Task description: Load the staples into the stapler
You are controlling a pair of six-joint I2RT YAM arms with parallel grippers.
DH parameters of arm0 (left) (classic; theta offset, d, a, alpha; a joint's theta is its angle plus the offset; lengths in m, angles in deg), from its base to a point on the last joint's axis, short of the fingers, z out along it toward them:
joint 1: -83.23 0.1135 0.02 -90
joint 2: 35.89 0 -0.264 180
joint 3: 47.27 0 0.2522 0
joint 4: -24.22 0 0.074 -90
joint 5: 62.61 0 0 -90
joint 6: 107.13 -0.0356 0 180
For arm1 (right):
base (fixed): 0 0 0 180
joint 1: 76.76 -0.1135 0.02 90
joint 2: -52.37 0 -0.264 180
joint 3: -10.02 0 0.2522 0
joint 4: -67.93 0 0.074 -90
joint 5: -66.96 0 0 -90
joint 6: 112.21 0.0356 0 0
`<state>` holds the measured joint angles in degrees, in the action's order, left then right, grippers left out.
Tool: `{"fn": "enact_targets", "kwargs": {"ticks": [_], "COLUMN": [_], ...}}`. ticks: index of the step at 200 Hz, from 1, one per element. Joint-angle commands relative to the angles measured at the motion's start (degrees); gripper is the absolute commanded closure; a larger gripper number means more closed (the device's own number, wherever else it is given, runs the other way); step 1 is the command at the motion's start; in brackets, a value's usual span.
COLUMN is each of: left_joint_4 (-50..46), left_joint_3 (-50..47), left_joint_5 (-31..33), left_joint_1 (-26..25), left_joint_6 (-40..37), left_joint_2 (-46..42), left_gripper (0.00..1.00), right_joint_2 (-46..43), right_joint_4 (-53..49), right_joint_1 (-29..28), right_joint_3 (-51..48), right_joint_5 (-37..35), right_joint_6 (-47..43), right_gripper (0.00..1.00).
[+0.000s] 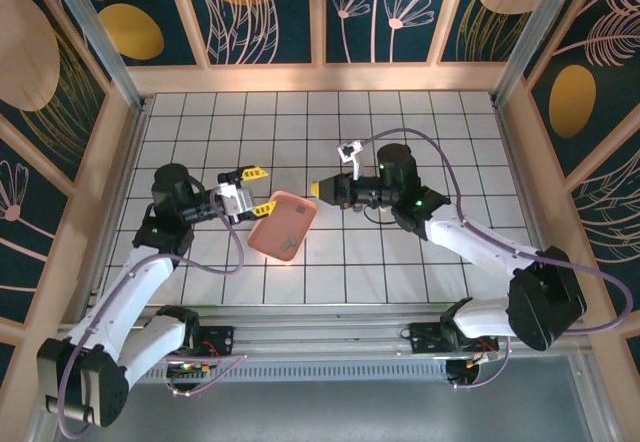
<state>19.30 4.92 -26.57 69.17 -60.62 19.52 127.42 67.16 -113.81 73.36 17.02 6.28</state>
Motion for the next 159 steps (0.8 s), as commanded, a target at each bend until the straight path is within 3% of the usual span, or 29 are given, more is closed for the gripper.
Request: {"fn": "enact_targets", "kwargs": {"ticks": [1, 56, 159], "left_joint_4": [-2.1, -8.0, -7.4], "left_joint_3": [3.2, 8.4, 9.5], "left_joint_5": [-5.7, -8.6, -10.8], "left_joint_1": [-1.2, -4.7, -6.9], "left_joint_6": [-8.2, -15.0, -14.4], "left_joint_2": [2.1, 7.4, 10.3], "left_gripper": [0.41, 0.41, 0.42], "right_joint_2": [0.0, 2.3, 4.9], "right_joint_4": [6.2, 11.7, 17.1], "right_joint_1": [0.2, 0.2, -0.4], "right_joint_3": [-1.1, -1.4, -0.7], "right_joint_5": [7.7, 12.8, 15.9], "right_joint_6": [2.1, 4.1, 5.7], "right_gripper": [0.80, 0.80, 0.80]}}
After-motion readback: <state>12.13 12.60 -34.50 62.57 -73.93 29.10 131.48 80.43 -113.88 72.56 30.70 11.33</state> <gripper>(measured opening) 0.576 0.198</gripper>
